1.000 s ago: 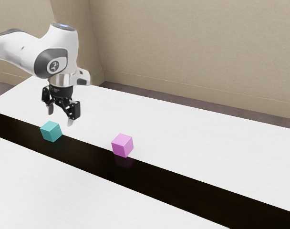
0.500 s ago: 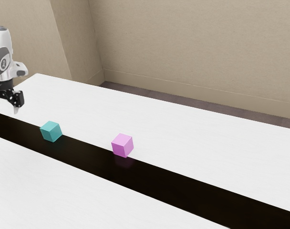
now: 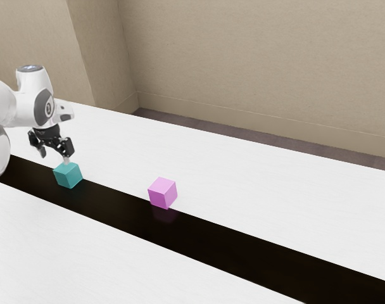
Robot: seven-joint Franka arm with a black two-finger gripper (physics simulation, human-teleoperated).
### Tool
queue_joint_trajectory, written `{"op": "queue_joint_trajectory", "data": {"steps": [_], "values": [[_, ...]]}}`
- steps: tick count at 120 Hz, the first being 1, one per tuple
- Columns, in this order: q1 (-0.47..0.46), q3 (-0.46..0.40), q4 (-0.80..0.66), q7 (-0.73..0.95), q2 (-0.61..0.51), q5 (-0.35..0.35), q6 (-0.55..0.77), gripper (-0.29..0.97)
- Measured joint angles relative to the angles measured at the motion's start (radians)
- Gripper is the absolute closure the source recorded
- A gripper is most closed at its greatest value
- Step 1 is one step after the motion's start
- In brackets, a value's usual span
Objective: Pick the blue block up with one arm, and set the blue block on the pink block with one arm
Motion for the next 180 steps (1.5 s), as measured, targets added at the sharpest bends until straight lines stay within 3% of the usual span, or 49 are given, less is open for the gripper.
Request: {"op": "queue_joint_trajectory", "data": {"steps": [16, 27, 47, 63, 78, 90, 121, 158, 180], "values": [[0.121, -0.156, 0.081, 0.057, 0.097, -0.025, 0.023, 0.0], [0.147, -0.196, 0.102, 0.089, 0.131, -0.033, 0.033, 0.0], [0.15, -0.206, 0.087, 0.135, 0.157, -0.04, 0.043, 0.01], [0.153, -0.207, 0.089, 0.163, 0.174, -0.042, 0.048, 0.24], [0.151, -0.208, 0.088, 0.18, 0.18, -0.036, 0.057, 0.27], [0.146, -0.221, 0.072, 0.19, 0.16, -0.027, 0.054, 0.26], [0.143, -0.244, 0.062, 0.203, 0.056, -0.012, -0.037, 0.44], [0.084, -0.298, 0.159, 0.132, 0.052, -0.046, -0.113, 0.47], [-0.019, -0.304, 0.162, 0.057, 0.046, -0.062, -0.129, 0.48]]}}
